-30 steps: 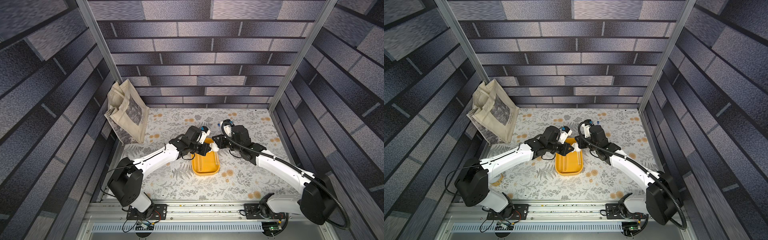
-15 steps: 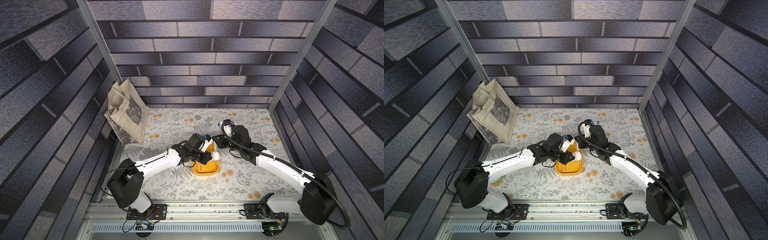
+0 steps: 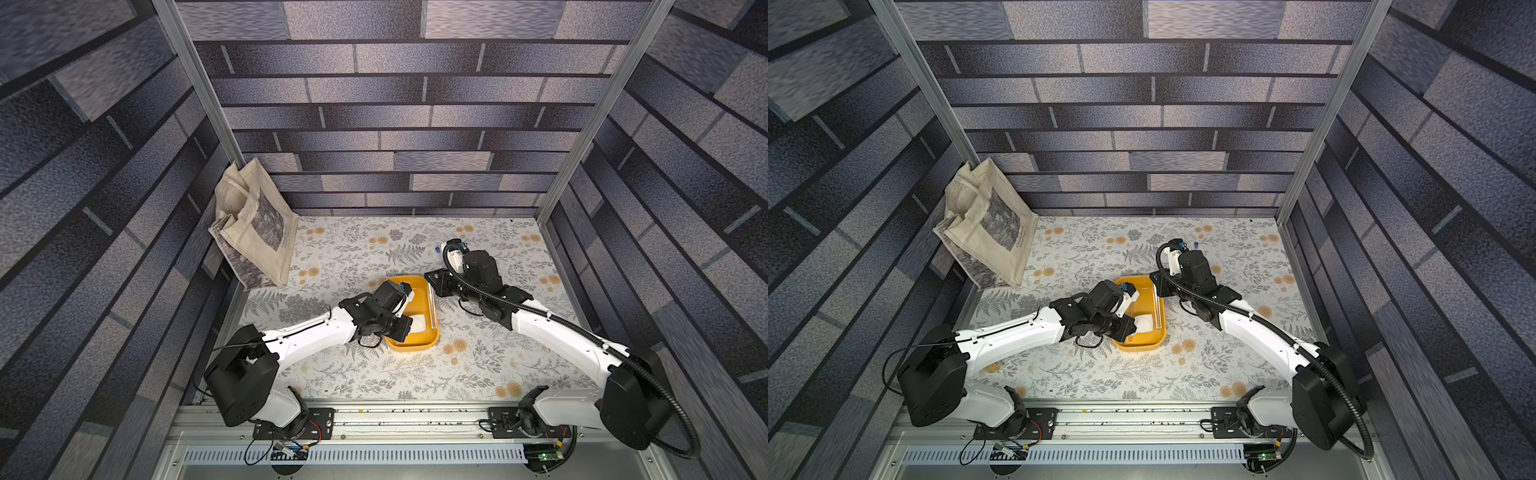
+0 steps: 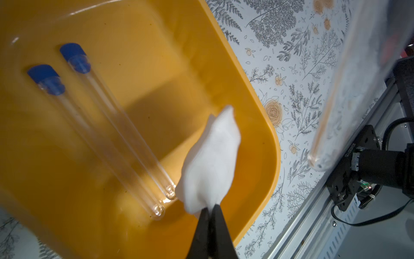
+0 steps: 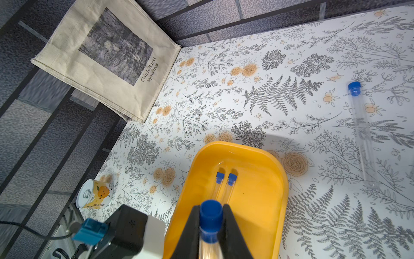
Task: Wipe the exteriors of test tubes
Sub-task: Wipe the dirt from the test tube.
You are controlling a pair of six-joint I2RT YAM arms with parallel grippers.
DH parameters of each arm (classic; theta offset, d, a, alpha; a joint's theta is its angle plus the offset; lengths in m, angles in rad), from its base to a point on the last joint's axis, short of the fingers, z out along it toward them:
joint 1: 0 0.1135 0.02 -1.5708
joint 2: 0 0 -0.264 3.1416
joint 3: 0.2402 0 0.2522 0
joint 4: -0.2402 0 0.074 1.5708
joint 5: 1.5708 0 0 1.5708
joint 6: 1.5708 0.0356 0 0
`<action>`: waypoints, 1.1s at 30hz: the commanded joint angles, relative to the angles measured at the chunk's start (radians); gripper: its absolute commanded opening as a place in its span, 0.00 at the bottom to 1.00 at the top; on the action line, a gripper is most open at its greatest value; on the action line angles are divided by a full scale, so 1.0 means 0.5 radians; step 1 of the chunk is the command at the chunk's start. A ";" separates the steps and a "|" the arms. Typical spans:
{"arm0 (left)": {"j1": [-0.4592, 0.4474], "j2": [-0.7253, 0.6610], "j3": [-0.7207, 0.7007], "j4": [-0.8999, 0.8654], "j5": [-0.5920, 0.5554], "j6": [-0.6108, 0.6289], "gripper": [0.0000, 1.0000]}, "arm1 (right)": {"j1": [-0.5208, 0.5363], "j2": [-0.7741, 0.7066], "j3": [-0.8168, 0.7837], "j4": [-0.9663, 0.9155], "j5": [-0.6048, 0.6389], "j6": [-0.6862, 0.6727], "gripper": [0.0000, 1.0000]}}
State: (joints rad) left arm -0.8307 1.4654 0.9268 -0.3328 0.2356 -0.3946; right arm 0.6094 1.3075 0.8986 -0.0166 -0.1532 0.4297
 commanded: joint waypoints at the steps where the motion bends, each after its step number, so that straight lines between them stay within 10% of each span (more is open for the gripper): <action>1: -0.008 0.054 0.093 -0.097 -0.060 -0.019 0.00 | 0.015 -0.004 0.007 0.071 0.016 0.023 0.18; 33: 0.073 0.032 0.282 0.414 0.331 0.134 0.00 | 0.015 -0.049 -0.094 0.126 0.061 0.088 0.17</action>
State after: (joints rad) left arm -0.8162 1.4658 1.0138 -0.1402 0.3676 -0.3740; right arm 0.6094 1.3071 0.8650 0.0338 -0.1310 0.4633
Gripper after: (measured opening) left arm 0.056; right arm 0.177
